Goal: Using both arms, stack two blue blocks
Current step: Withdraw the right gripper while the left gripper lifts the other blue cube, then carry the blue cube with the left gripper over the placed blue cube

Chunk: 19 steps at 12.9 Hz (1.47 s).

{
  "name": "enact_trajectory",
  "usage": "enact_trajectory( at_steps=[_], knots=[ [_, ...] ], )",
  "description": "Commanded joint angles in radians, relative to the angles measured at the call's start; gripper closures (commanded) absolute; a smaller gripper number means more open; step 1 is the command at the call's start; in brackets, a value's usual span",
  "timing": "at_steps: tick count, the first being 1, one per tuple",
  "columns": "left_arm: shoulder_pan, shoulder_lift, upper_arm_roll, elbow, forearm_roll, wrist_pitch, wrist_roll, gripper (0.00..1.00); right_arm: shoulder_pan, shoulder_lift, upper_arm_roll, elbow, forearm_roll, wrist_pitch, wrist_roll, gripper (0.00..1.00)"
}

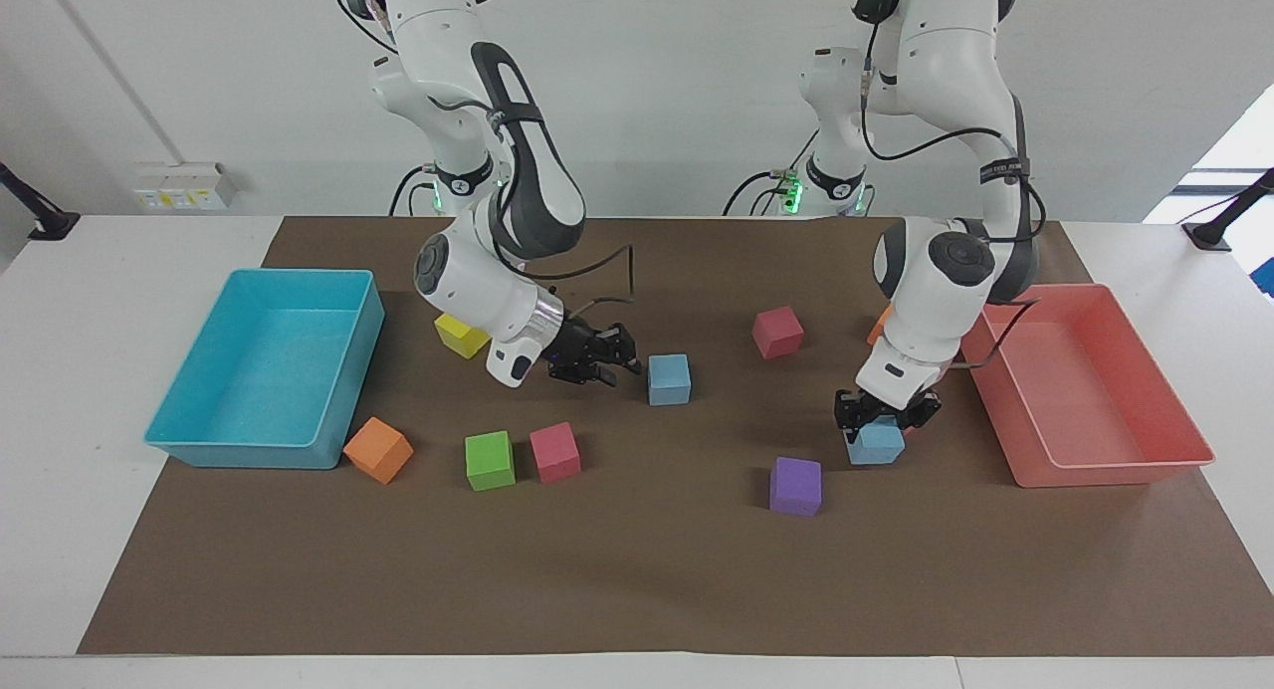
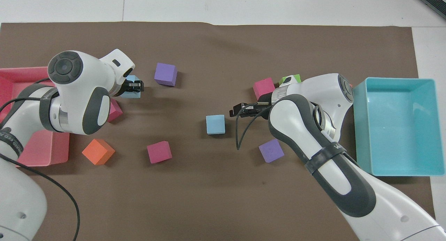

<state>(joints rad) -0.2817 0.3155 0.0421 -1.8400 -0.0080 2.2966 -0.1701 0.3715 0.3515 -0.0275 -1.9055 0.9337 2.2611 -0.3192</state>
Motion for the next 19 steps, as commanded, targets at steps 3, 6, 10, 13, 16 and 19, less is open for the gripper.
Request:
enact_trajectory(
  at_steps=[3,6,10,13,16,19],
  knots=[
    [-0.105,-0.072,0.015,0.028,0.006,-0.123,-0.067,0.92,-0.010,0.001,0.008,-0.059,0.150,0.038,-0.075,1.00],
    [-0.171,-0.067,0.013,0.044,0.006,-0.118,-0.161,0.93,-0.029,0.023,0.011,-0.063,0.209,0.034,-0.134,1.00],
    [-0.273,-0.043,0.013,0.054,0.010,-0.102,-0.299,0.94,-0.029,0.041,0.009,-0.084,0.359,0.029,-0.245,1.00],
    [-0.350,-0.027,0.013,0.058,0.008,-0.089,-0.368,0.95,-0.032,0.066,0.009,-0.086,0.445,0.008,-0.304,1.00],
    [-0.399,-0.004,0.012,0.064,0.008,-0.045,-0.439,0.95,-0.029,0.067,0.009,-0.086,0.448,0.009,-0.304,1.00],
    [-0.410,0.004,0.012,0.062,0.011,-0.031,-0.463,0.95,-0.029,0.067,0.009,-0.086,0.448,0.011,-0.302,1.00]
  ],
)
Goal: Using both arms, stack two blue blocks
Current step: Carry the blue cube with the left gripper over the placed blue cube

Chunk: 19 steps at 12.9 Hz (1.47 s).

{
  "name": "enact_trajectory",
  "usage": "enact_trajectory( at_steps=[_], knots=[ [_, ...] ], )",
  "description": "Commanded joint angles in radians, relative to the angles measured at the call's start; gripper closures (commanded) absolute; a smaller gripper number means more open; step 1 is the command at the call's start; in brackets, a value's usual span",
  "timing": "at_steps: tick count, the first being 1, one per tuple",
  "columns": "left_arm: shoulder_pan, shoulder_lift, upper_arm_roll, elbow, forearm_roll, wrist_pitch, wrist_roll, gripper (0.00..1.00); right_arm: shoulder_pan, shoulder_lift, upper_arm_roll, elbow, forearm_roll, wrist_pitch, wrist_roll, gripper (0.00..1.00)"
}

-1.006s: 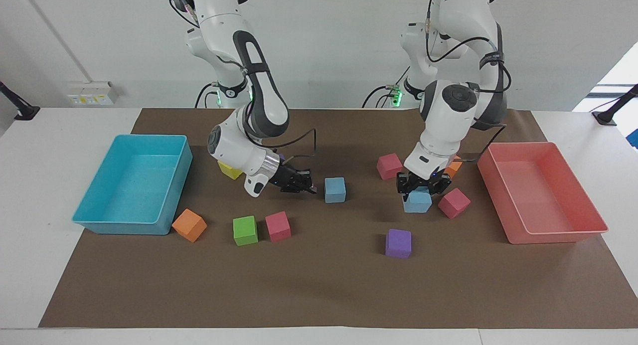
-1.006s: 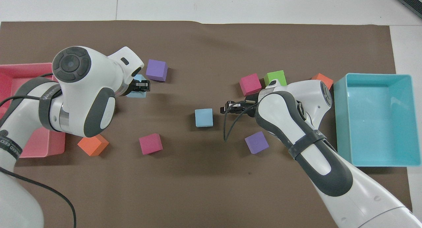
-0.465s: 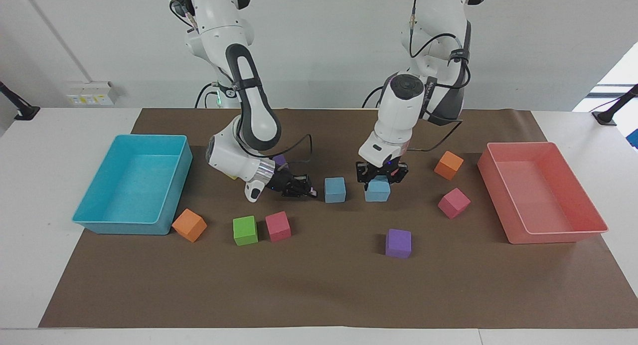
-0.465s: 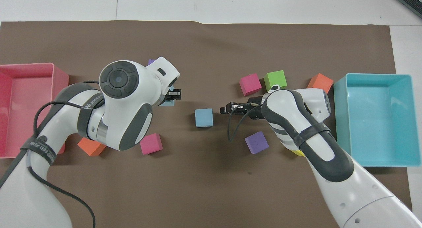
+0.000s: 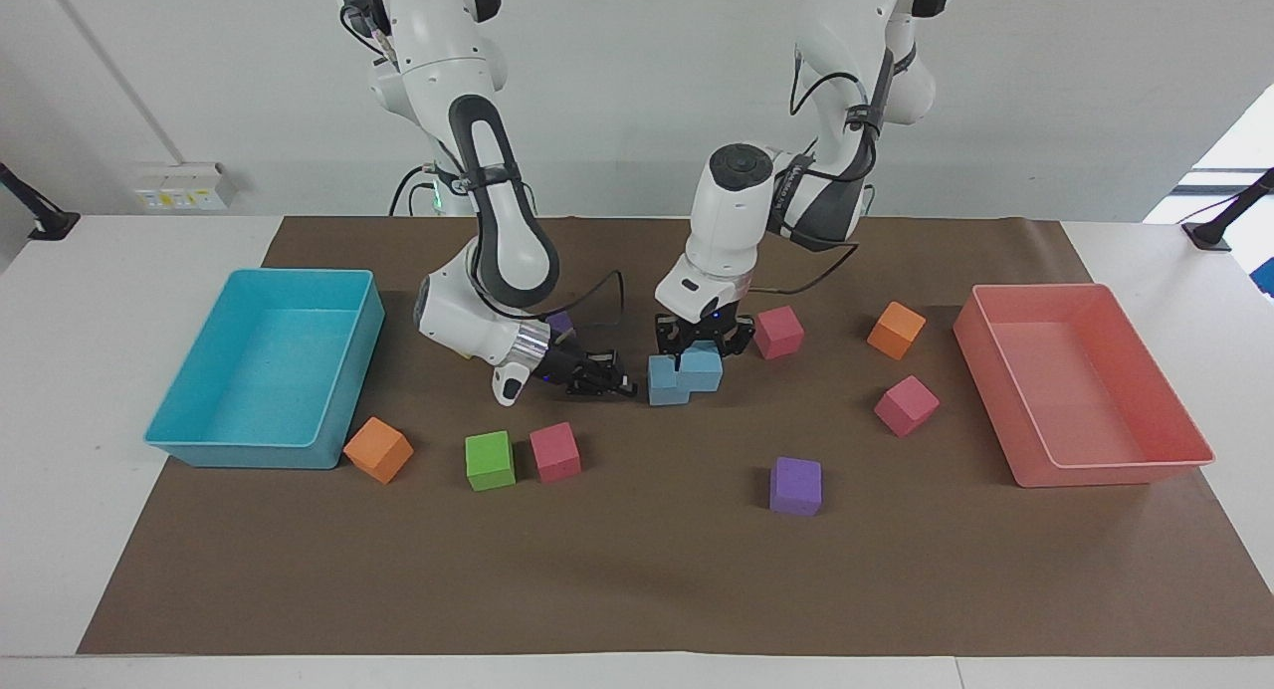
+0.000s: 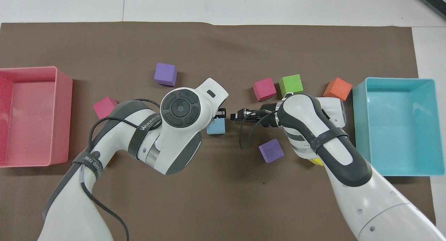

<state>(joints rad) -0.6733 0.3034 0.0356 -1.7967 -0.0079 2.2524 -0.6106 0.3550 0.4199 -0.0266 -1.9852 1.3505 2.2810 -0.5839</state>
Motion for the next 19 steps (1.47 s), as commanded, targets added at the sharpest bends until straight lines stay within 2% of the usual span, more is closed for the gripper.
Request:
enact_trajectory(
  at_steps=[1,5,19],
  knots=[
    [-0.032,0.032,0.020,0.020,0.011,0.012,-0.028,0.95,-0.011,-0.001,0.008,-0.006,0.032,-0.008,-0.037,1.00],
    [-0.068,0.039,0.020,0.014,0.016,0.022,-0.058,0.95,-0.011,-0.001,0.008,-0.006,0.032,-0.008,-0.037,1.00],
    [-0.069,0.029,0.018,-0.016,0.016,0.018,-0.061,0.94,-0.013,-0.001,0.008,-0.004,0.032,-0.008,-0.037,1.00]
  ],
)
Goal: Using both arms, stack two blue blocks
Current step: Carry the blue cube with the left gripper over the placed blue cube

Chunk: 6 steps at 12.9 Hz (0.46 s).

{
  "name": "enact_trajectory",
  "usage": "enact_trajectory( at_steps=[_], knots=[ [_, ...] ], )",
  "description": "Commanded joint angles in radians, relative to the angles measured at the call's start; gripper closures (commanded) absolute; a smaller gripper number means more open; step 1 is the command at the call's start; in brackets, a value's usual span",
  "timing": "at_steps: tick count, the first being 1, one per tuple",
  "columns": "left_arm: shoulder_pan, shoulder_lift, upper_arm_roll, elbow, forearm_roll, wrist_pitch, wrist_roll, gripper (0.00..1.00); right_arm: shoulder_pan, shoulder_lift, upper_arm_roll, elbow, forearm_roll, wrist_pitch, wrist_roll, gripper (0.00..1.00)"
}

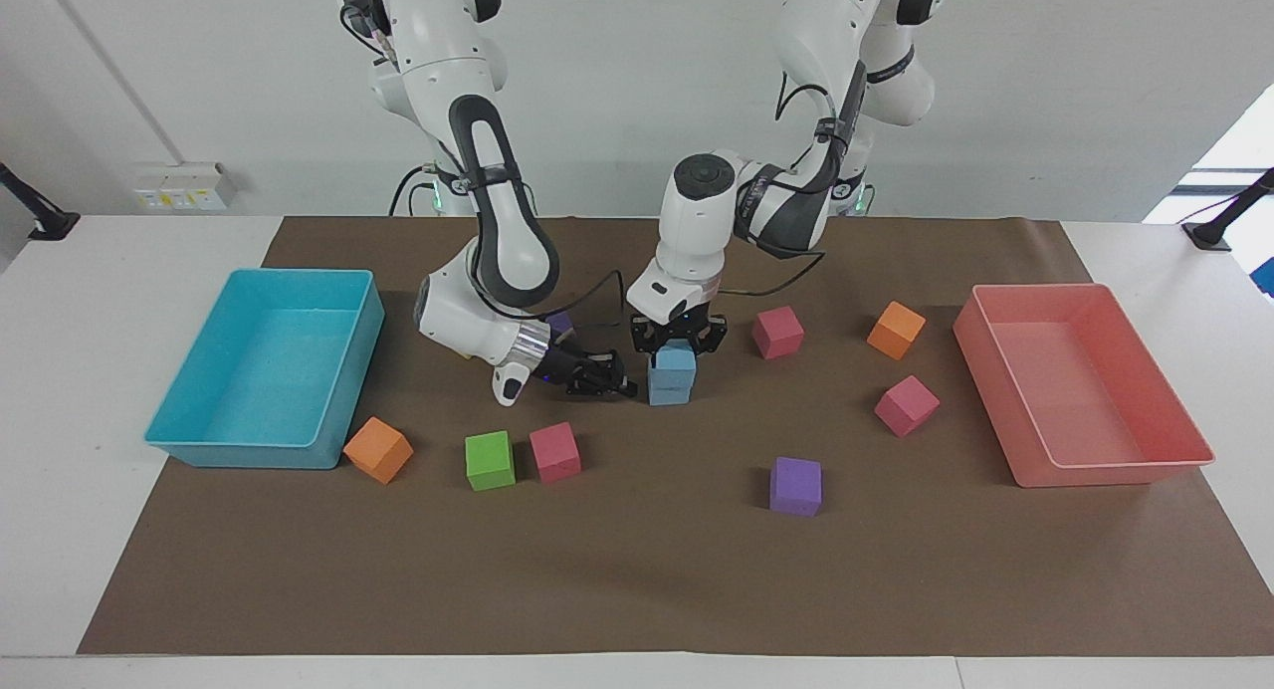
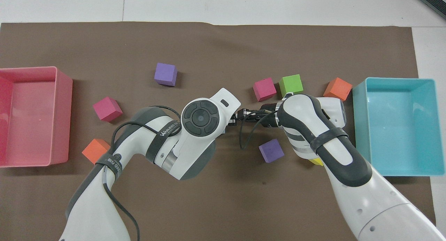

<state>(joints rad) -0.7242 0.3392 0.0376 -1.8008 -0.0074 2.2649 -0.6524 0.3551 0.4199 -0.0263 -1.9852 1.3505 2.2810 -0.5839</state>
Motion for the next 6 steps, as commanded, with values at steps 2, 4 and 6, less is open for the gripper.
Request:
enact_trajectory(
  at_steps=[2,4,6],
  knots=[
    [-0.018,-0.006,0.016,-0.012,0.015,0.005,-0.020,0.93,-0.013,-0.001,0.008,-0.004,0.032,-0.008,-0.037,1.00],
    [-0.020,-0.008,0.016,-0.014,0.015,0.004,-0.020,0.92,-0.013,-0.001,0.008,-0.004,0.032,-0.008,-0.037,1.00],
    [-0.027,-0.011,0.016,-0.017,0.015,0.004,-0.020,0.92,-0.013,-0.001,0.008,-0.004,0.032,-0.008,-0.037,1.00]
  ],
)
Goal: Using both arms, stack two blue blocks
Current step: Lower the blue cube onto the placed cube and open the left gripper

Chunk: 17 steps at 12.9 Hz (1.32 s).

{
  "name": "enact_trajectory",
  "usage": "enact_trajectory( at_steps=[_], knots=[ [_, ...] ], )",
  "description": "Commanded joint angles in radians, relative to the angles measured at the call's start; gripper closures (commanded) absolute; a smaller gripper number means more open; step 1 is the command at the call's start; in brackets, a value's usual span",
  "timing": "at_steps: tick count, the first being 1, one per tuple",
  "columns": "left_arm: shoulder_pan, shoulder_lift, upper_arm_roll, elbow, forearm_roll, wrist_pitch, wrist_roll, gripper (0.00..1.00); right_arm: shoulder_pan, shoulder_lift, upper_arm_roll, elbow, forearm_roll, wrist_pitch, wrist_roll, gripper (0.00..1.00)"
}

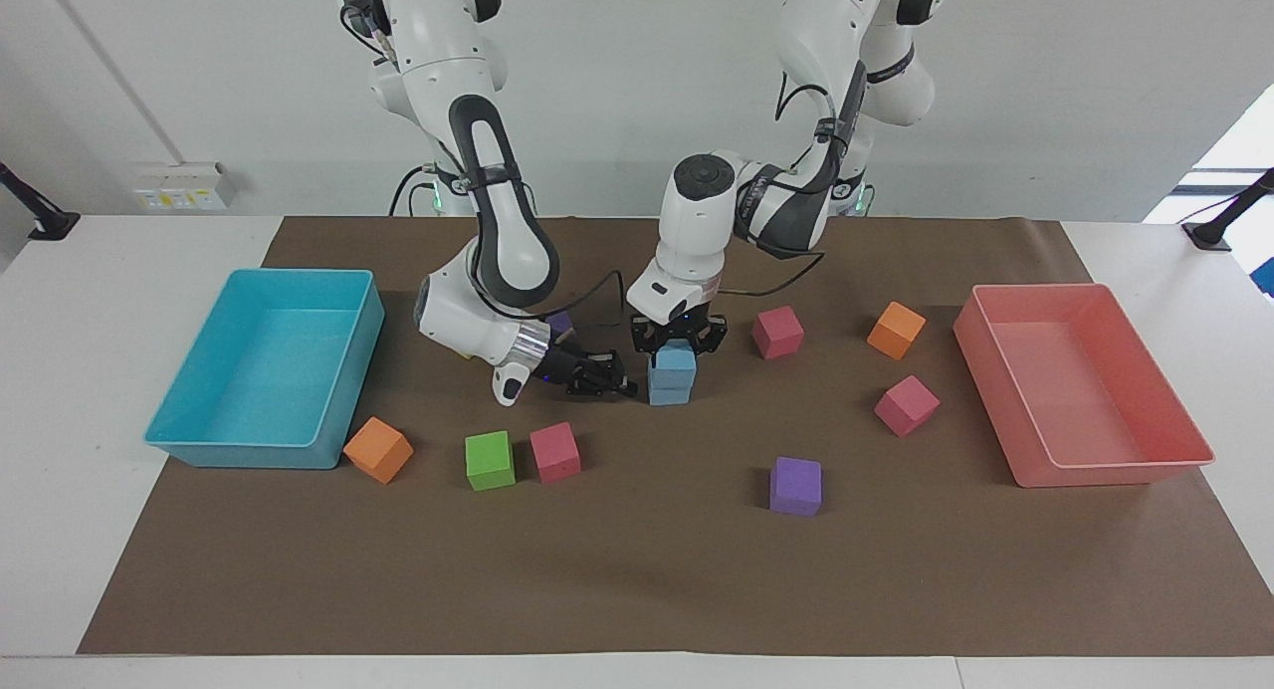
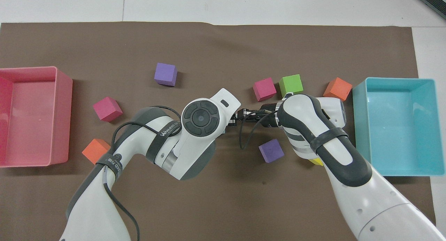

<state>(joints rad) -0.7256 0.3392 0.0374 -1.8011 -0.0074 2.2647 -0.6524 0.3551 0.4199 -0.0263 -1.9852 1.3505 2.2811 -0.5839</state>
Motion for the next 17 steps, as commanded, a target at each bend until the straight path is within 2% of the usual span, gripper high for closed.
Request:
enact_trajectory(
  at_steps=[1,11,12,13,14,16,17],
  knots=[
    [-0.026,-0.011,0.016,-0.017,0.015,0.003,-0.019,0.92,-0.013,-0.001,0.008,-0.004,0.032,-0.008,-0.037,1.00],
    [-0.028,-0.014,0.016,-0.024,0.015,-0.011,-0.021,0.89,-0.013,-0.001,0.008,-0.004,0.032,-0.009,-0.037,1.00],
    [-0.028,-0.014,0.016,-0.024,0.014,-0.011,-0.020,0.87,-0.013,-0.001,0.008,-0.004,0.032,-0.009,-0.037,1.00],
    [-0.028,-0.016,0.016,-0.024,0.014,-0.010,-0.023,0.74,-0.013,-0.001,0.008,-0.004,0.032,-0.009,-0.037,1.00],
    [-0.026,-0.014,0.016,-0.024,0.014,-0.008,-0.030,0.69,-0.013,-0.001,0.008,-0.004,0.032,-0.009,-0.037,1.00],
    [-0.026,-0.014,0.015,-0.024,0.014,0.002,-0.038,0.66,-0.013,-0.001,0.008,-0.004,0.032,-0.009,-0.037,1.00],
    [-0.026,-0.014,0.015,-0.024,0.014,0.006,-0.038,0.60,-0.013,-0.001,0.008,-0.004,0.032,-0.009,-0.037,1.00]
  ],
)
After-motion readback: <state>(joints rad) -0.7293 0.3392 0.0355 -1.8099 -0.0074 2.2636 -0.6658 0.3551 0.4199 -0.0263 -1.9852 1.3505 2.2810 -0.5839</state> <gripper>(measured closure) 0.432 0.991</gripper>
